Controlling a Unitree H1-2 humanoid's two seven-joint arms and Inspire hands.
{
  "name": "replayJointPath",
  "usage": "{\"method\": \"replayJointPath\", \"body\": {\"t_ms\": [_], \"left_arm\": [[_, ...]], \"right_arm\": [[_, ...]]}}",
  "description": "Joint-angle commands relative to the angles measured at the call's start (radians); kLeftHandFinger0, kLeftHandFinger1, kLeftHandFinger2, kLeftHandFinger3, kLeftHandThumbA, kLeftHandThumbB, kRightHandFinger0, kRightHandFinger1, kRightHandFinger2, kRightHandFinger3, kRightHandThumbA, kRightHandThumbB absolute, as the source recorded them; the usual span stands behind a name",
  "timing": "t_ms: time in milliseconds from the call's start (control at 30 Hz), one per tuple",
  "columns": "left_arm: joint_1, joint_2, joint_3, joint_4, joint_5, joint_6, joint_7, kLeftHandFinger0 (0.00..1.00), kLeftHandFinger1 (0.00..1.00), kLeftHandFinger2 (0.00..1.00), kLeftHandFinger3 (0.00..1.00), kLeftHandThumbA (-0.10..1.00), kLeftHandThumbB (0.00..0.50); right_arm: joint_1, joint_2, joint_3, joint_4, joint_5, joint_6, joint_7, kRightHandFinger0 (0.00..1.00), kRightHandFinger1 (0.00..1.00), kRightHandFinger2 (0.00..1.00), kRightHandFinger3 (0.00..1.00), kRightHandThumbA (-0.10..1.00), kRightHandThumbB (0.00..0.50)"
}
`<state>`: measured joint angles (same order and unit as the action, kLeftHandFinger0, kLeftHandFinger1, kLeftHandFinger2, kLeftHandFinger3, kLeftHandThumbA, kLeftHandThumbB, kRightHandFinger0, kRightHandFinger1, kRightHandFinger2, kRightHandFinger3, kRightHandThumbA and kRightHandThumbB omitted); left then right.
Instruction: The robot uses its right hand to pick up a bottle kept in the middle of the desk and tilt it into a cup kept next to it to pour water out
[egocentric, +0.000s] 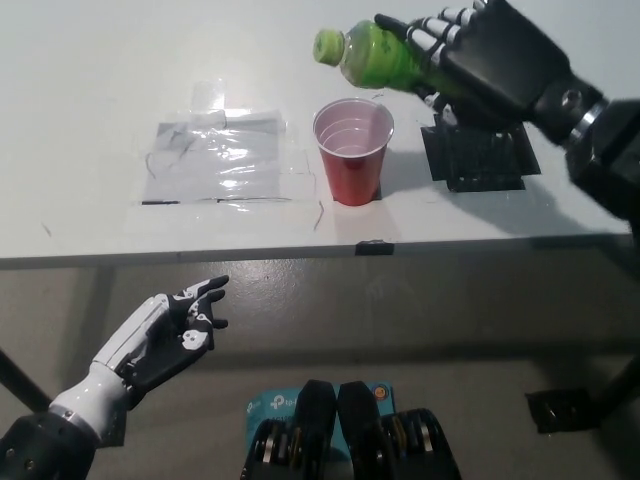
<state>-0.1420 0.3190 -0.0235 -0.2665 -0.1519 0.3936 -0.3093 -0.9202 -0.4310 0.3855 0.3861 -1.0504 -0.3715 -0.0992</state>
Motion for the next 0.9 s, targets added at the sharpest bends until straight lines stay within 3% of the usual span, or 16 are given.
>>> {"method": "replayJointPath", "body": {"t_ms": [0, 33, 133, 267, 333, 533, 633, 867], "left_arm": [[0.01, 0.013, 0.01, -0.03, -0.003, -0.014, 0.001, 0.84, 1.0, 1.0, 1.0, 0.57, 0.112], [0.01, 0.013, 0.01, -0.03, -0.004, -0.016, -0.001, 0.84, 1.0, 1.0, 1.0, 0.57, 0.11], [0.016, 0.006, 0.011, -0.039, -0.004, -0.016, 0.005, 0.85, 1.0, 1.0, 1.0, 0.56, 0.091], [0.02, 0.003, 0.013, -0.03, -0.001, -0.029, 0.008, 0.83, 1.0, 1.0, 1.0, 0.58, 0.127], [0.022, 0.002, 0.016, -0.033, 0.002, -0.028, 0.014, 0.83, 1.0, 1.0, 1.0, 0.58, 0.122], [0.023, 0.001, 0.018, -0.028, -0.002, -0.037, 0.013, 0.82, 0.99, 1.0, 1.0, 0.59, 0.128], [0.029, -0.002, 0.019, -0.031, 0.003, -0.04, 0.02, 0.8, 0.97, 1.0, 1.0, 0.56, 0.115], [0.033, 0.002, 0.031, -0.03, -0.002, -0.057, 0.016, 0.79, 0.98, 1.0, 1.0, 0.59, 0.122]], "right_arm": [[-0.037, 0.074, -0.188, -0.08, 0.263, 0.199, 0.085, 0.0, 0.0, 0.15, 0.34, -0.1, 0.113], [-0.028, 0.086, -0.207, -0.082, 0.277, 0.203, 0.083, 0.0, 0.0, 0.12, 0.34, -0.1, 0.118], [0.008, 0.158, -0.298, -0.083, 0.347, 0.281, 0.082, 0.0, 0.0, 0.1, 0.29, -0.1, 0.063], [0.028, 0.202, -0.357, -0.065, 0.389, 0.289, 0.077, 0.0, 0.0, 0.07, 0.25, -0.1, 0.0], [0.032, 0.222, -0.384, -0.057, 0.41, 0.302, 0.069, 0.0, 0.0, 0.17, 0.24, -0.1, 0.0], [0.043, 0.269, -0.476, -0.021, 0.482, 0.278, 0.005, 0.0, 0.01, 0.26, 0.24, -0.1, 0.0], [0.05, 0.292, -0.514, 0.048, 0.537, 0.174, -0.065, 0.0, 0.01, 0.26, 0.23, -0.1, 0.0], [0.075, 0.306, -0.491, 0.107, 0.526, 0.117, -0.135, 0.0, 0.04, 0.31, 0.22, -0.1, 0.0]]}}
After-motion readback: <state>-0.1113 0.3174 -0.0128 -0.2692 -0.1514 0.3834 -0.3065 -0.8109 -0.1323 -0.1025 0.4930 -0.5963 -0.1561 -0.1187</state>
